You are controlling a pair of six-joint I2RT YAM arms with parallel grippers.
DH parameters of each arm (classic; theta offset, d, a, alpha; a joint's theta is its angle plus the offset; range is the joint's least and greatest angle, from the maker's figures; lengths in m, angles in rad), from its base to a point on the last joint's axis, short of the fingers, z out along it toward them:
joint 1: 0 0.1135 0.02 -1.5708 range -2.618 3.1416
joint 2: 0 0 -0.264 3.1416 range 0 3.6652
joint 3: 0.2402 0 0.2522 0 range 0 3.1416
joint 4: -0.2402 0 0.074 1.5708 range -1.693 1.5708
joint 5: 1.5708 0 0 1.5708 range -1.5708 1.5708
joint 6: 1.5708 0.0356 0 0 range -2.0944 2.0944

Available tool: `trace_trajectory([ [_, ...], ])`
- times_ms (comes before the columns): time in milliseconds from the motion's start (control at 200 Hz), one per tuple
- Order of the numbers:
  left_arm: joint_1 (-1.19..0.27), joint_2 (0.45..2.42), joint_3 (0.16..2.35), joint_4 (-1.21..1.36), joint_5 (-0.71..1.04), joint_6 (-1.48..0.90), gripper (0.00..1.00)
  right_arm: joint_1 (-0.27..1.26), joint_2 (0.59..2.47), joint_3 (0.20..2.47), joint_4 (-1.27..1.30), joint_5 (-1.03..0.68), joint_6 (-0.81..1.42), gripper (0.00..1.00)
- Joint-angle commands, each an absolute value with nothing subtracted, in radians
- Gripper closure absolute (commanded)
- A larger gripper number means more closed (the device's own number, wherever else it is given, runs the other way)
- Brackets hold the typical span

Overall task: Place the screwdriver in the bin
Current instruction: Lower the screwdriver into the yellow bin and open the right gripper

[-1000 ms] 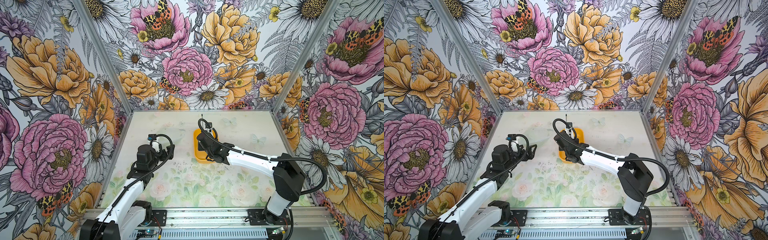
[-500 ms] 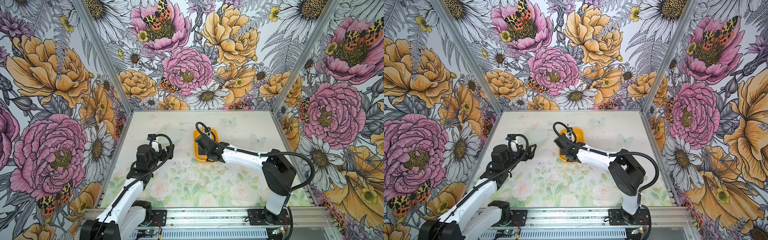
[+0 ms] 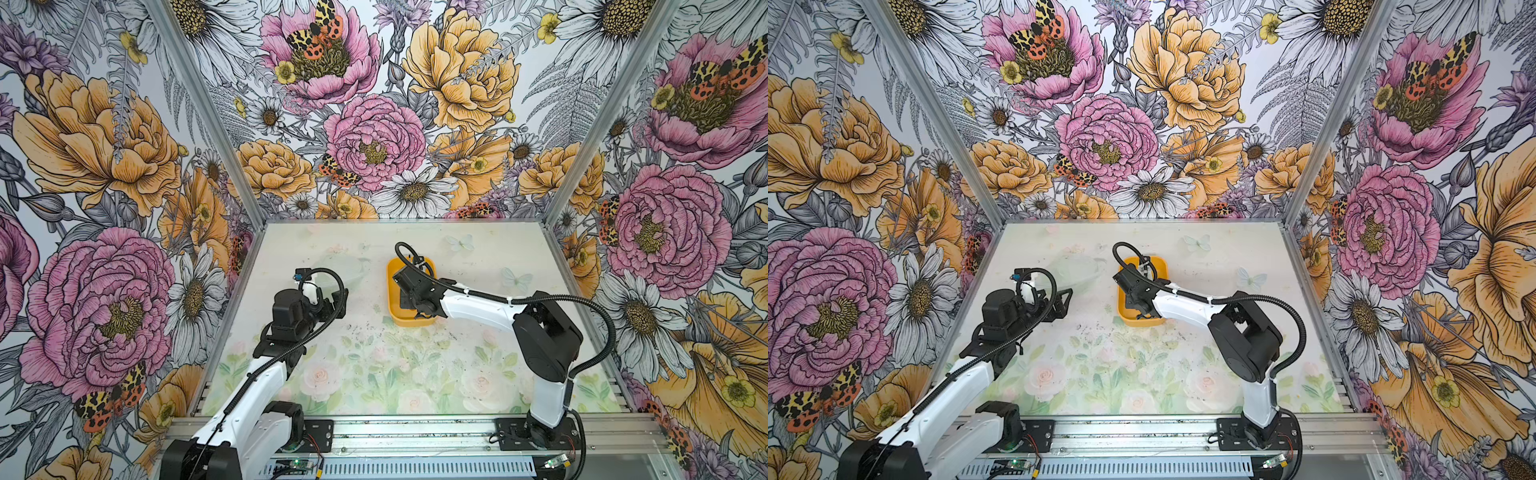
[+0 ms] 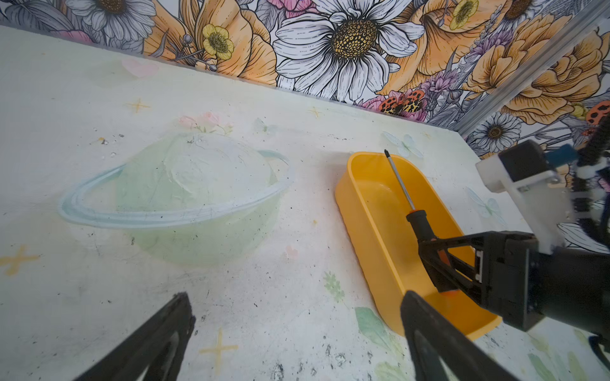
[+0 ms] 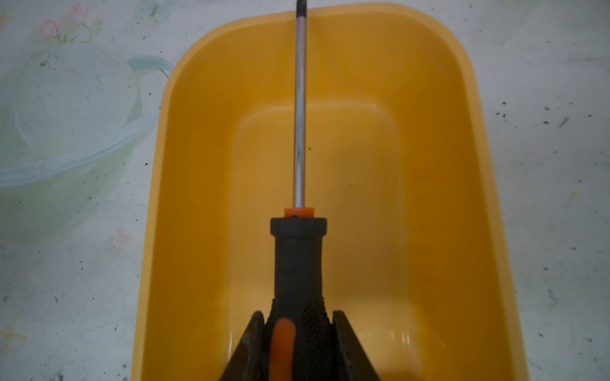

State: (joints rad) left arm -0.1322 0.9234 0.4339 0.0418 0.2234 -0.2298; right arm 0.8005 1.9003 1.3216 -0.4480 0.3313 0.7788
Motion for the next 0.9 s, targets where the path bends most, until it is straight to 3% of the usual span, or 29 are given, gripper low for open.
trace_trajectory([
  [0, -0.118, 0.913, 0.450, 0.031, 0.248, -0.230, 0.01, 0.799, 1.925, 1.358, -0.451, 0.325, 0.795, 1.00],
  [596, -0.112, 0.917, 0.446, 0.023, 0.242, -0.230, 0.01, 0.746, 2.013, 1.376, -0.452, 0.272, 0.784, 0.99],
  [896, -0.110, 0.922, 0.446, 0.023, 0.240, -0.230, 0.01, 0.733, 2.033, 1.385, -0.451, 0.240, 0.773, 0.54],
])
